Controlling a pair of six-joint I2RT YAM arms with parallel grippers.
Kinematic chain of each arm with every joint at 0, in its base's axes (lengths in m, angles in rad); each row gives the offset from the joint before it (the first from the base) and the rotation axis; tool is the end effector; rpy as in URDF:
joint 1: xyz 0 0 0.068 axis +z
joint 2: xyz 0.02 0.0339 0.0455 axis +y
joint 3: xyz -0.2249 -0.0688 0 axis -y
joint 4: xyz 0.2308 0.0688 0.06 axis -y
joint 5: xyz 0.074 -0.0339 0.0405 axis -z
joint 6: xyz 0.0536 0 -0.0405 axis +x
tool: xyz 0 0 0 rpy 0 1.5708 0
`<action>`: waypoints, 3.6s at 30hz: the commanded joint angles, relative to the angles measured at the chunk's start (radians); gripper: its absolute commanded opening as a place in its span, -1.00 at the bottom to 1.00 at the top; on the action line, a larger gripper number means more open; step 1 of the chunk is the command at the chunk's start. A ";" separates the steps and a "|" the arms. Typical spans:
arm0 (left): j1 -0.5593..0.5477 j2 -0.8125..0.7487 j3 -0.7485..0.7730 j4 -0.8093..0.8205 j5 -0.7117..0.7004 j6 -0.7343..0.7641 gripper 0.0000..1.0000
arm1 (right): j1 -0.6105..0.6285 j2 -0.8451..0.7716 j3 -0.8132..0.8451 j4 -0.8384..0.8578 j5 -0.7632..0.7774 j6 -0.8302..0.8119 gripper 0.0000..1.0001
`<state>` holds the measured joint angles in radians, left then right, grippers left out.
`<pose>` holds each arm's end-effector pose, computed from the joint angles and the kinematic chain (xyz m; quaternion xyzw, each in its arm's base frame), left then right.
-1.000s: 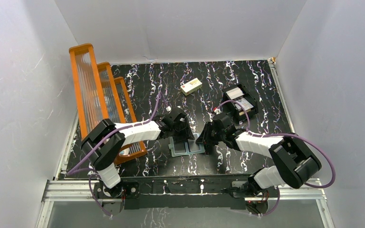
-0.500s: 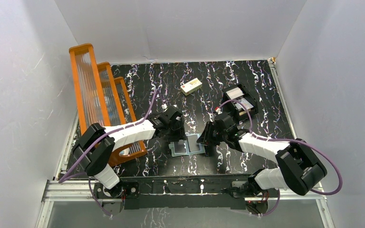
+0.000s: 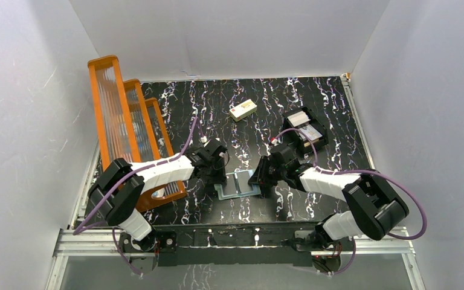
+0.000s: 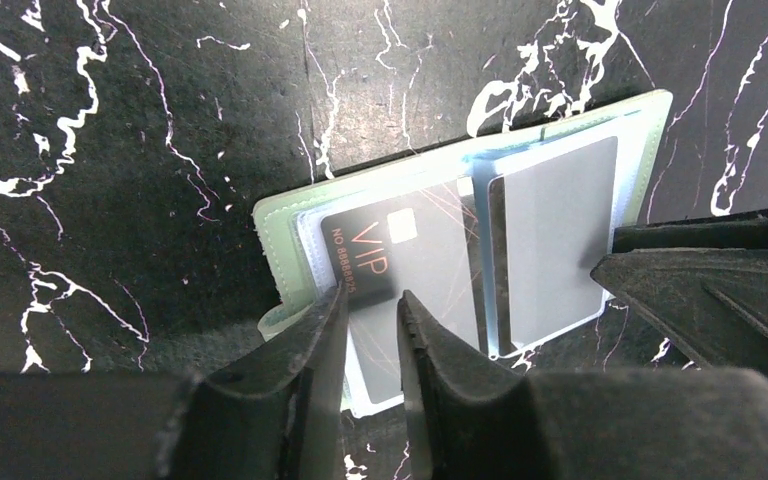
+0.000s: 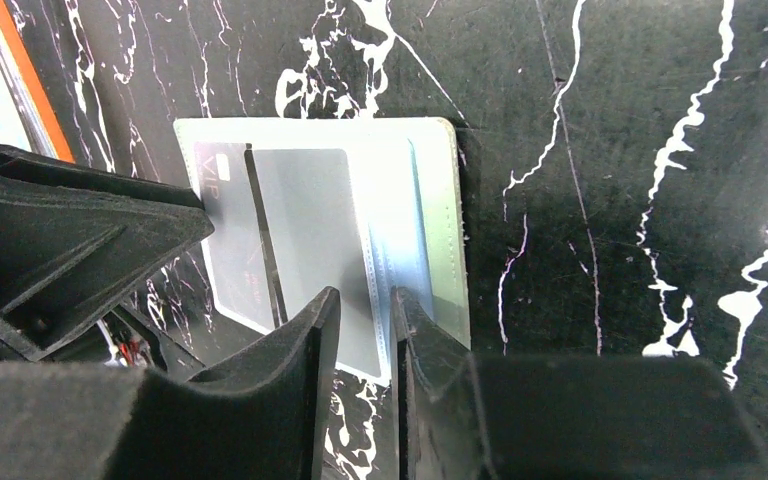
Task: Put the credit cards into the card holder
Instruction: Turn over the card slot in the card holder.
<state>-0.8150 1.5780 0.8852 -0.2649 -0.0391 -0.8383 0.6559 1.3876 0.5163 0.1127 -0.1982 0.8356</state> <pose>0.2148 -0.2248 0.1328 -0.0170 0.9531 -0.2093 0.2181 0.2039 0.1702 0.1096 0.0431 0.9140 0.3335 0.2271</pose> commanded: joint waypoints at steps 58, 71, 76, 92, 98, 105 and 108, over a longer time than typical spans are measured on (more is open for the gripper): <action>0.003 -0.062 -0.025 -0.014 0.011 0.004 -0.49 | 0.005 -0.039 -0.010 0.205 -0.132 0.093 -0.72; 0.002 -0.059 -0.031 -0.013 0.008 0.004 -0.49 | 0.005 0.002 -0.078 0.413 -0.232 0.152 -0.80; 0.002 -0.062 -0.035 -0.013 0.007 0.005 -0.49 | 0.005 0.053 -0.103 0.528 -0.273 0.208 -0.70; 0.002 -0.065 -0.012 -0.029 -0.002 0.013 -0.46 | 0.004 0.082 -0.115 0.557 -0.263 0.216 -0.78; 0.002 -0.070 0.002 -0.039 0.005 0.010 -0.44 | 0.005 0.137 -0.144 0.688 -0.299 0.272 -0.87; 0.003 -0.094 0.039 -0.055 0.002 0.010 -0.41 | 0.005 0.186 -0.159 0.793 -0.327 0.316 -0.77; 0.002 -0.100 0.044 -0.062 -0.007 0.010 -0.40 | 0.004 0.189 -0.159 0.798 -0.325 0.318 -0.81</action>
<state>-0.8135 1.5330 0.8917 -0.2932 -0.0273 -0.8307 0.6559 1.5627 0.3626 0.8368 -0.5053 1.1465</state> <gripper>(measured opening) 0.294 0.103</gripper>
